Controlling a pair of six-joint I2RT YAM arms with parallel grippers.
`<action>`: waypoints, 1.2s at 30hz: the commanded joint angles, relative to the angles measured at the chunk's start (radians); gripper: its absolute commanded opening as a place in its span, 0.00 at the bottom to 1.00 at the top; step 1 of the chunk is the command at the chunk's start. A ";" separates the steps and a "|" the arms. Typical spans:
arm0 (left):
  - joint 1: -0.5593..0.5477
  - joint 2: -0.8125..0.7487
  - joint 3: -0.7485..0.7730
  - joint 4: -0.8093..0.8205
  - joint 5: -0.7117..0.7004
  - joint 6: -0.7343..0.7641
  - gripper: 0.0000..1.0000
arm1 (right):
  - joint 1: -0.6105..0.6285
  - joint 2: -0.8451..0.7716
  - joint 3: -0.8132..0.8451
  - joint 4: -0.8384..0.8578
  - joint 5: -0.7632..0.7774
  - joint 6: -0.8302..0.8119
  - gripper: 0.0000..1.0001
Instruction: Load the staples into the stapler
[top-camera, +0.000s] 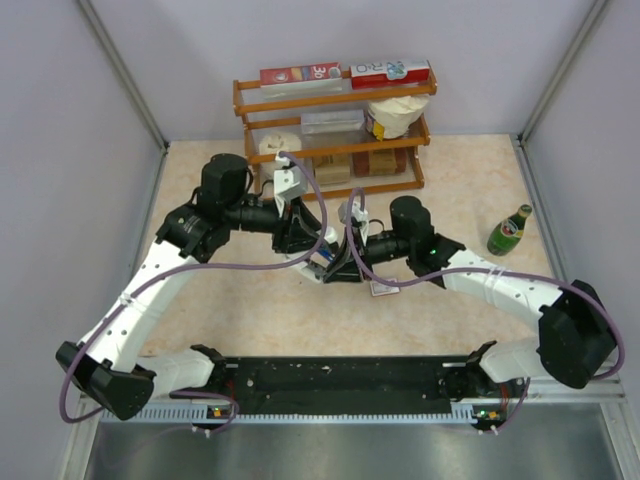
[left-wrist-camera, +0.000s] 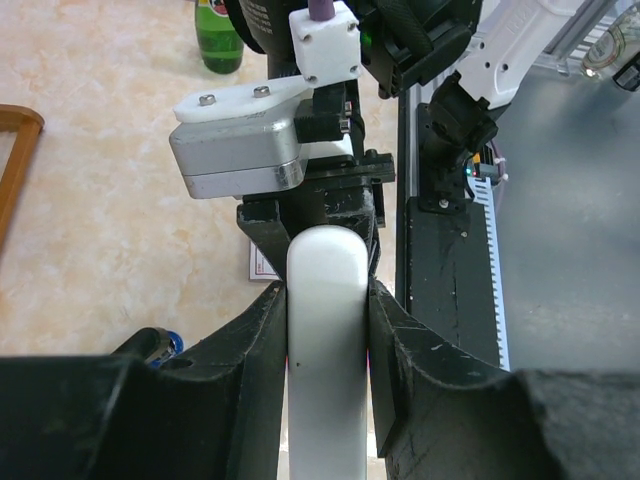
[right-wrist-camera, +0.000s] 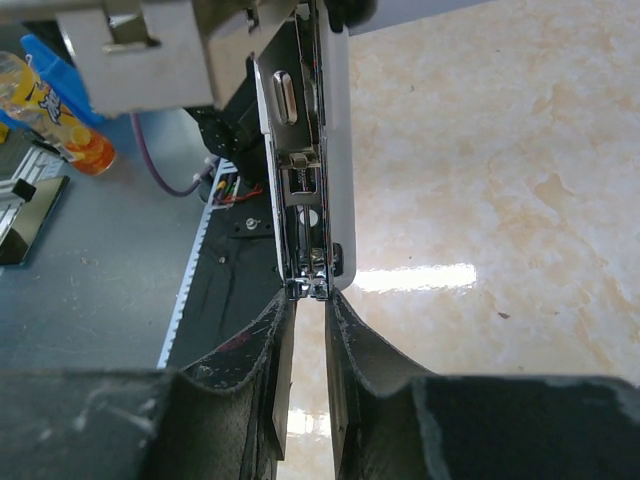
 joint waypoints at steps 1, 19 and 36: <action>0.024 -0.044 -0.022 0.132 0.021 -0.048 0.00 | 0.020 0.012 0.058 0.097 -0.014 0.064 0.18; 0.038 -0.084 -0.169 0.195 -0.041 -0.001 0.00 | 0.006 -0.134 0.071 -0.128 0.032 -0.186 0.41; 0.021 -0.072 -0.171 0.153 -0.027 0.036 0.00 | -0.040 -0.169 0.112 -0.159 0.072 -0.192 0.52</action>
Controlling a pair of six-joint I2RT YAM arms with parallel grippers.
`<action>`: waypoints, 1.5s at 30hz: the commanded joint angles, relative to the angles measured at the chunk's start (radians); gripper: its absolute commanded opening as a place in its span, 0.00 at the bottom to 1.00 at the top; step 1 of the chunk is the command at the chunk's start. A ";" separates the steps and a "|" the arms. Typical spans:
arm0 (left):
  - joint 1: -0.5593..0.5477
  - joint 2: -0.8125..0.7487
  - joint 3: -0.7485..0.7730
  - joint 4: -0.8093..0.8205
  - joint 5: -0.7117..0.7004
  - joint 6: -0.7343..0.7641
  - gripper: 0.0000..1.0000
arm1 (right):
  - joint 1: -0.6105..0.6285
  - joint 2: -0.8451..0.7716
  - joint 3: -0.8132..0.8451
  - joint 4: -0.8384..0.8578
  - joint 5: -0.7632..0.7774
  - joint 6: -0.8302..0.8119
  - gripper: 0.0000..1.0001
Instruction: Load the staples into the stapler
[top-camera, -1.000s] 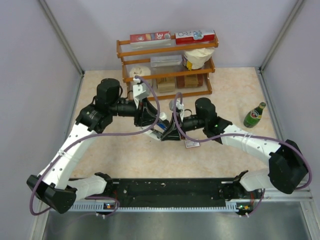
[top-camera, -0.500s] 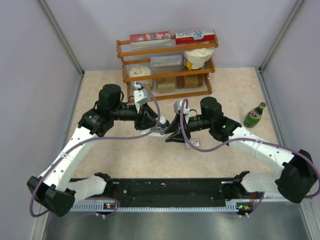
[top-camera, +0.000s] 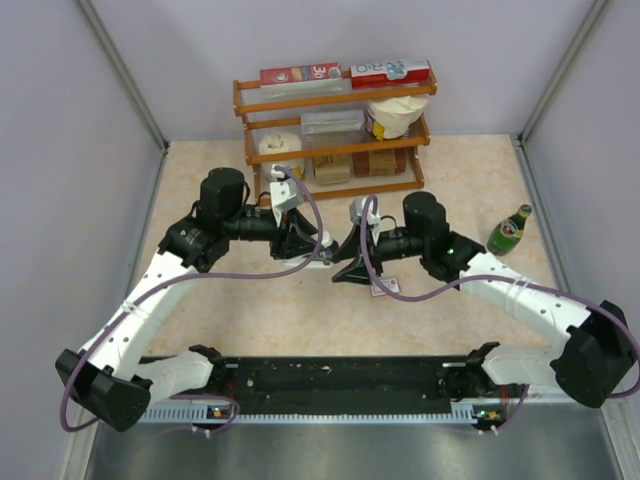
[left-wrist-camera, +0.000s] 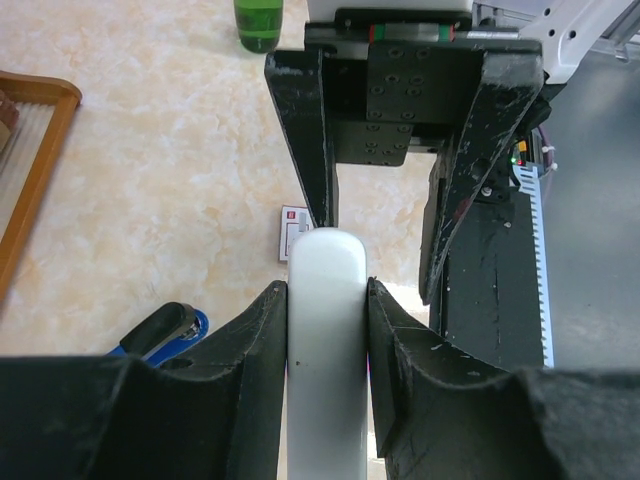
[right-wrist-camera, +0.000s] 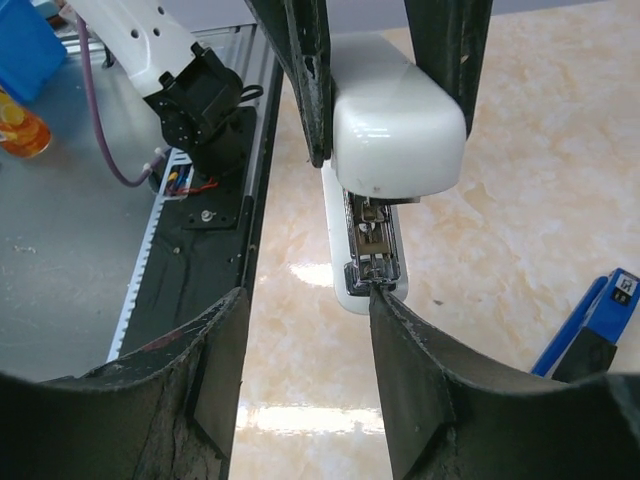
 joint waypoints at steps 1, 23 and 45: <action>-0.009 -0.010 -0.004 0.036 0.017 0.023 0.00 | -0.034 -0.071 0.075 0.007 -0.014 -0.041 0.54; -0.015 0.015 0.026 0.040 0.084 -0.023 0.00 | -0.030 0.050 0.087 0.057 -0.063 0.032 0.70; -0.015 0.018 -0.027 0.105 0.097 -0.053 0.00 | 0.052 0.133 0.118 0.045 -0.082 0.009 0.58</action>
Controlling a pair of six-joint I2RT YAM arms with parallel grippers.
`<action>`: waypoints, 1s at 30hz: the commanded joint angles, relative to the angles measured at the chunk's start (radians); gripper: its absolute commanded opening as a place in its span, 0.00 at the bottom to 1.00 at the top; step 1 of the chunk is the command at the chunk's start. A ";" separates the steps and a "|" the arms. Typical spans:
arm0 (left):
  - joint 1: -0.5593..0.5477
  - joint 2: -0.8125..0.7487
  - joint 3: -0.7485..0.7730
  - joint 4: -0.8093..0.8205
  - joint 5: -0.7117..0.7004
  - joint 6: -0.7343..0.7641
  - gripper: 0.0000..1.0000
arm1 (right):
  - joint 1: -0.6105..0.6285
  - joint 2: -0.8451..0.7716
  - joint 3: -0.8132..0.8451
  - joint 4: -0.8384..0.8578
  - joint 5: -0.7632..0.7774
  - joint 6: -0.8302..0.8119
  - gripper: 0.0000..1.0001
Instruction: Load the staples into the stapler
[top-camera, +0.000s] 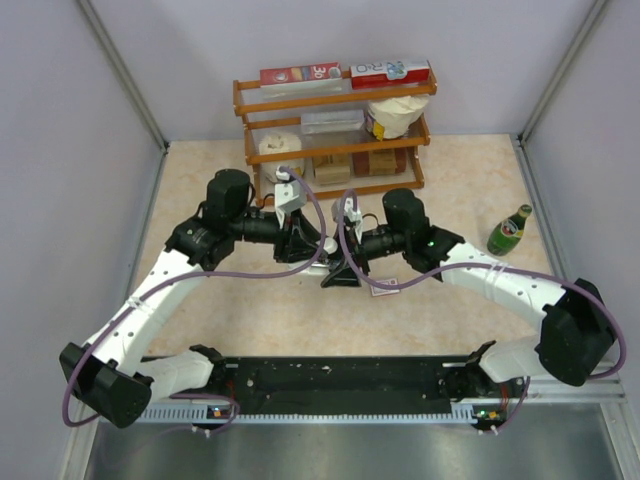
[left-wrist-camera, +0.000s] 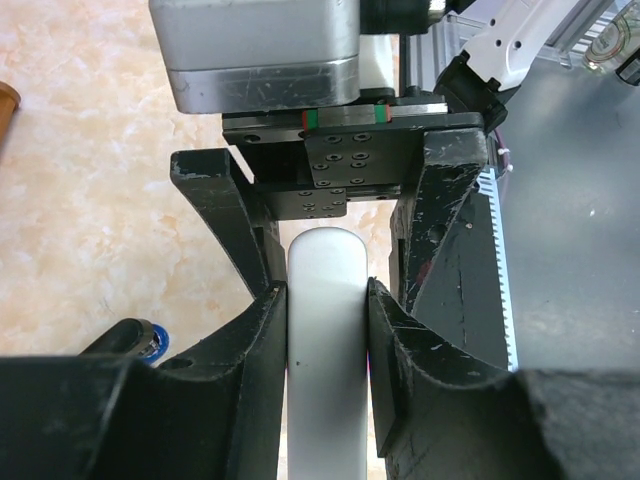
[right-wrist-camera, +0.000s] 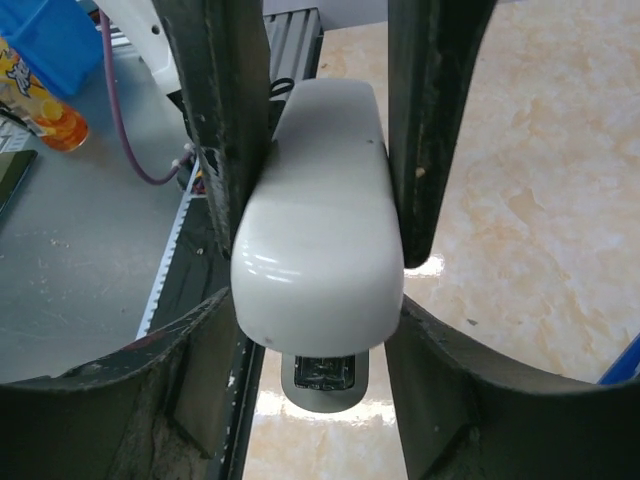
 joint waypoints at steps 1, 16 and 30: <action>-0.005 -0.001 -0.003 0.067 0.022 -0.007 0.00 | 0.022 0.004 0.050 0.037 -0.038 -0.013 0.56; -0.005 -0.014 -0.014 0.078 0.018 -0.015 0.00 | 0.028 0.015 0.041 0.015 -0.040 -0.053 0.32; -0.002 -0.021 -0.015 0.053 -0.014 0.021 0.49 | 0.023 -0.065 0.035 -0.074 -0.012 -0.144 0.10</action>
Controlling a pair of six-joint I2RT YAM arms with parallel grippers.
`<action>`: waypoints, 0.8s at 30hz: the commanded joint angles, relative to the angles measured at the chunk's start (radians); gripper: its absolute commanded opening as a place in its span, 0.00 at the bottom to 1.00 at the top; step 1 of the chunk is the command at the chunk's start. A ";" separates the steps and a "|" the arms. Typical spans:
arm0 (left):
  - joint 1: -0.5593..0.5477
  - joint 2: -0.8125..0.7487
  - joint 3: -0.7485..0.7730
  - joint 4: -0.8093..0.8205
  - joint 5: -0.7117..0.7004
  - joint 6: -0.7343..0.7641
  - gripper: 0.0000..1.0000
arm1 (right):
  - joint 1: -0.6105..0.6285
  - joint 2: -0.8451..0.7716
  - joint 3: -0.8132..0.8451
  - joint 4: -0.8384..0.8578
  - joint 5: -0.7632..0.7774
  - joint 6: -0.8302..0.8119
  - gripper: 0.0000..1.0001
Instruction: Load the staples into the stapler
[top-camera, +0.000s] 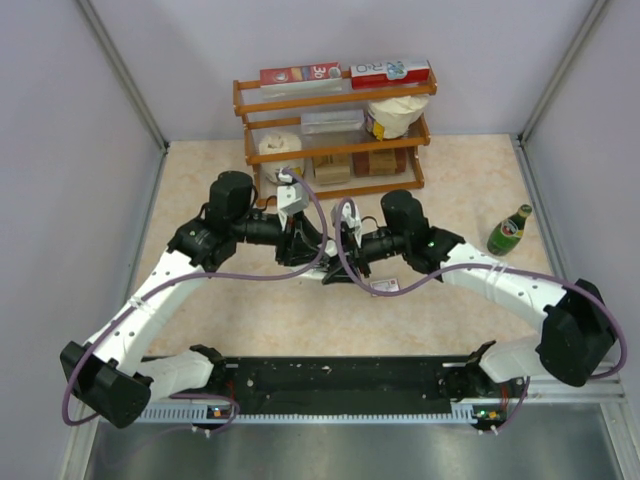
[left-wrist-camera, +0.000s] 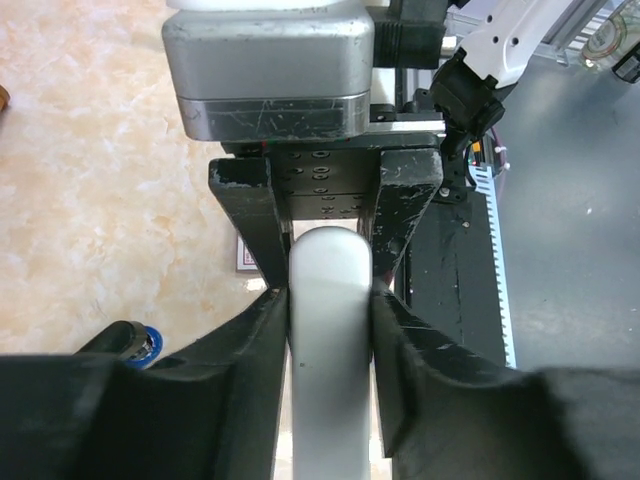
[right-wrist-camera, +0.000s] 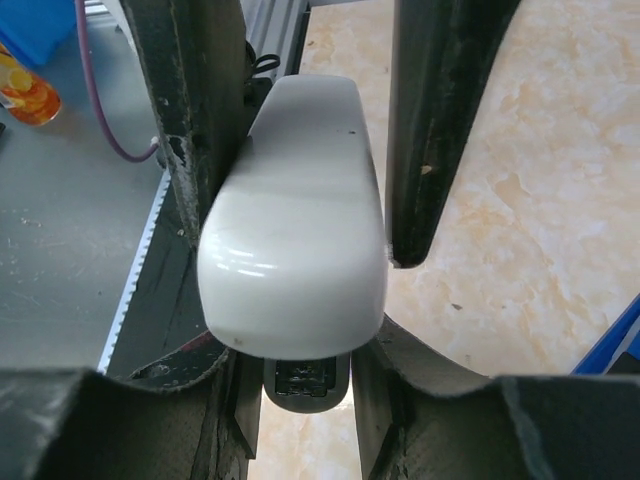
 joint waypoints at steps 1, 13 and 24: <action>0.003 -0.019 0.008 0.031 -0.004 0.035 0.58 | 0.011 -0.074 0.028 -0.028 -0.031 -0.059 0.10; -0.061 0.056 0.087 -0.147 -0.075 0.213 0.93 | 0.007 -0.095 0.031 -0.080 -0.032 -0.098 0.09; -0.139 0.136 0.152 -0.242 -0.179 0.296 0.84 | 0.007 -0.094 0.028 -0.098 -0.020 -0.114 0.09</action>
